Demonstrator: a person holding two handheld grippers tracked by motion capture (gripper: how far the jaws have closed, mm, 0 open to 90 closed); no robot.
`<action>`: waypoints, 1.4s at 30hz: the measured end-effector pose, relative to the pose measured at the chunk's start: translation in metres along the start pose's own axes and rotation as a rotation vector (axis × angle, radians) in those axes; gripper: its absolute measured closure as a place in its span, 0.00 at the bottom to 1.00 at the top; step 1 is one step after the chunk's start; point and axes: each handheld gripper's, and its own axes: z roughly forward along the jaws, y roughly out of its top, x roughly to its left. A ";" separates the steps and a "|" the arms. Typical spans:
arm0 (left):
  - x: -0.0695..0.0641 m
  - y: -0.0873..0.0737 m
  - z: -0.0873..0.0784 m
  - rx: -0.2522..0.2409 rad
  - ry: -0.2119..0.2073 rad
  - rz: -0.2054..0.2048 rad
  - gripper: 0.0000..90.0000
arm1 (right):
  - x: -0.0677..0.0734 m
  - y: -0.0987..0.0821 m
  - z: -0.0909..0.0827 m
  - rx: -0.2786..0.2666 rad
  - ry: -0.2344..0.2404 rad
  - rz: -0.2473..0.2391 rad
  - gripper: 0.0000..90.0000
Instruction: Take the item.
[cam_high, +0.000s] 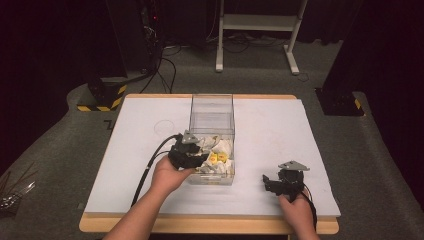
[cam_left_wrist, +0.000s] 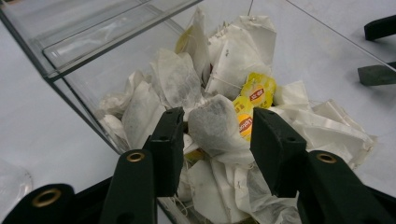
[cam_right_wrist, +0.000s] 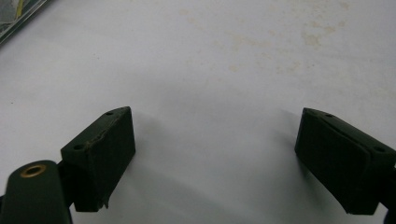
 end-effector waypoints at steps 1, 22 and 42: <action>-0.001 0.001 0.001 0.007 -0.002 0.001 0.60 | 0.000 0.000 0.000 0.000 0.000 0.000 0.13; -0.007 0.011 0.021 0.126 0.032 0.056 0.59 | 0.000 0.000 0.000 0.000 0.001 0.000 0.13; -0.008 0.011 0.026 0.162 0.048 0.062 0.60 | 0.000 0.000 0.000 0.000 0.001 0.000 0.13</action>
